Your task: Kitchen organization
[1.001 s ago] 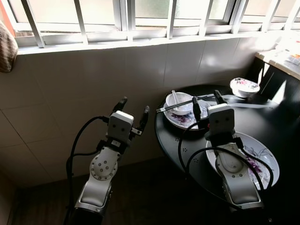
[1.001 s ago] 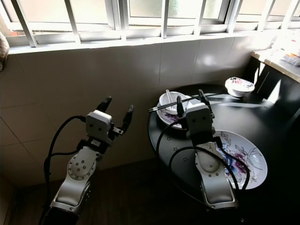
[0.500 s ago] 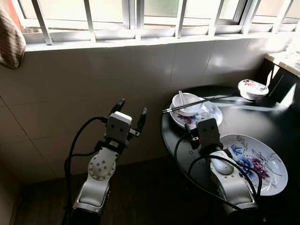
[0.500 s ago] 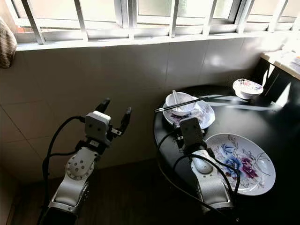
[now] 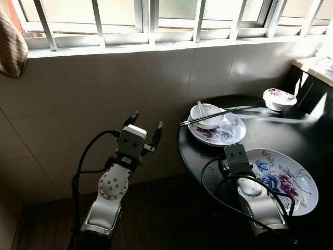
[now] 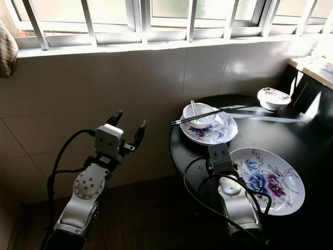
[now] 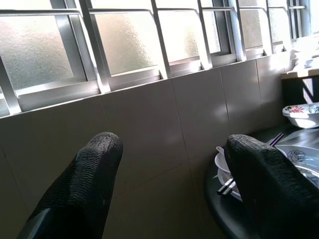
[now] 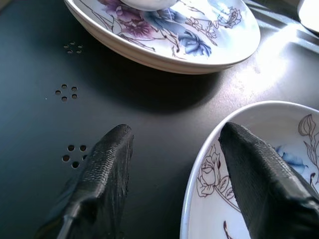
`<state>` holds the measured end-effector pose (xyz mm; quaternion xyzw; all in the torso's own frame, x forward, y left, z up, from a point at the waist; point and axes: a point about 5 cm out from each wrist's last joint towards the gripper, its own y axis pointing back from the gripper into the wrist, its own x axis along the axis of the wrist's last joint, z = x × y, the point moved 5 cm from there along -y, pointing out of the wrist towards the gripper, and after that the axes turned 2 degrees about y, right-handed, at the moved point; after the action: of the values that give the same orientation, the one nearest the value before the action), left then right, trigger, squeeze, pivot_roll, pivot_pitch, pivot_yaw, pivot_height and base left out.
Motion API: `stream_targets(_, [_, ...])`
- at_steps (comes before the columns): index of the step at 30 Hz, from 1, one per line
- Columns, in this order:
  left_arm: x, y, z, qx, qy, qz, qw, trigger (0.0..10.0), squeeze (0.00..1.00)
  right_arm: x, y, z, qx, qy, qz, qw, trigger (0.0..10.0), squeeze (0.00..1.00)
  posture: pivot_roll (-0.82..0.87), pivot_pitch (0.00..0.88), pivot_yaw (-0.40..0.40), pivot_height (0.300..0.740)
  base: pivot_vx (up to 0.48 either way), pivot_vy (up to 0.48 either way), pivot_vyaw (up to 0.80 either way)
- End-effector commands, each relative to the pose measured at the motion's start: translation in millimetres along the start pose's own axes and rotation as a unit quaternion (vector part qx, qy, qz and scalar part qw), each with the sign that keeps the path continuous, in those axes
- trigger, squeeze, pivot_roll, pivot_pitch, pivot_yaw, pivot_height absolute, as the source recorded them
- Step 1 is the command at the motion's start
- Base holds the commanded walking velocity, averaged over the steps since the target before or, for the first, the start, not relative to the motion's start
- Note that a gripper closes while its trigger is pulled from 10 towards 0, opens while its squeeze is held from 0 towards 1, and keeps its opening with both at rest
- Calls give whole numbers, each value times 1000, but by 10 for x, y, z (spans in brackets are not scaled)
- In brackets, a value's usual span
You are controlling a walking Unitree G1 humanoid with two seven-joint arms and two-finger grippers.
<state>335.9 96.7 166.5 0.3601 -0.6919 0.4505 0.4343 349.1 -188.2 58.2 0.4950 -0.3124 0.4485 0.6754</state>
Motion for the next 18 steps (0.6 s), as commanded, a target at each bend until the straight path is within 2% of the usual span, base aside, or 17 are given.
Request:
stream_targets(1, [-8,-27,15,-6,-4,-6,1000,10000,0,-61,-17,-27,8,-17,-22,1000,10000,0,59,0,-30,740,0,0,0])
stream_targets(5, [-12,-26,17,-6,-4,-7,1000,10000,0,-115,-14,-43,11,-22,-37,999,10000,0,61,0,-30,740,0,0,0])
stream_targets(9, [-17,-26,19,-6,-4,-8,1000,10000,0,-163,-10,-81,22,-49,-58,997,10000,0,59,0,-31,740,0,0,0])
stream_targets(15, [-21,-28,27,-6,-4,-9,1000,10000,0,-216,-17,-33,9,-30,-71,997,10000,0,56,0,-33,740,0,0,0])
stream_targets(16, [-26,-29,26,-5,-4,-10,1000,10000,0,-278,-23,19,-6,-23,-87,996,10000,0,57,0,-34,740,0,0,0])
stream_targets(17, [-41,-28,16,-2,-6,-13,1000,10000,0,-385,-22,66,-18,-30,-117,993,9294,0,56,0,-34,740,0,0,0])
stream_targets(18, [-45,-27,13,-1,-6,-14,1000,10000,0,-404,-18,75,-21,-31,-123,992,7098,0,56,0,-34,740,0,0,0])
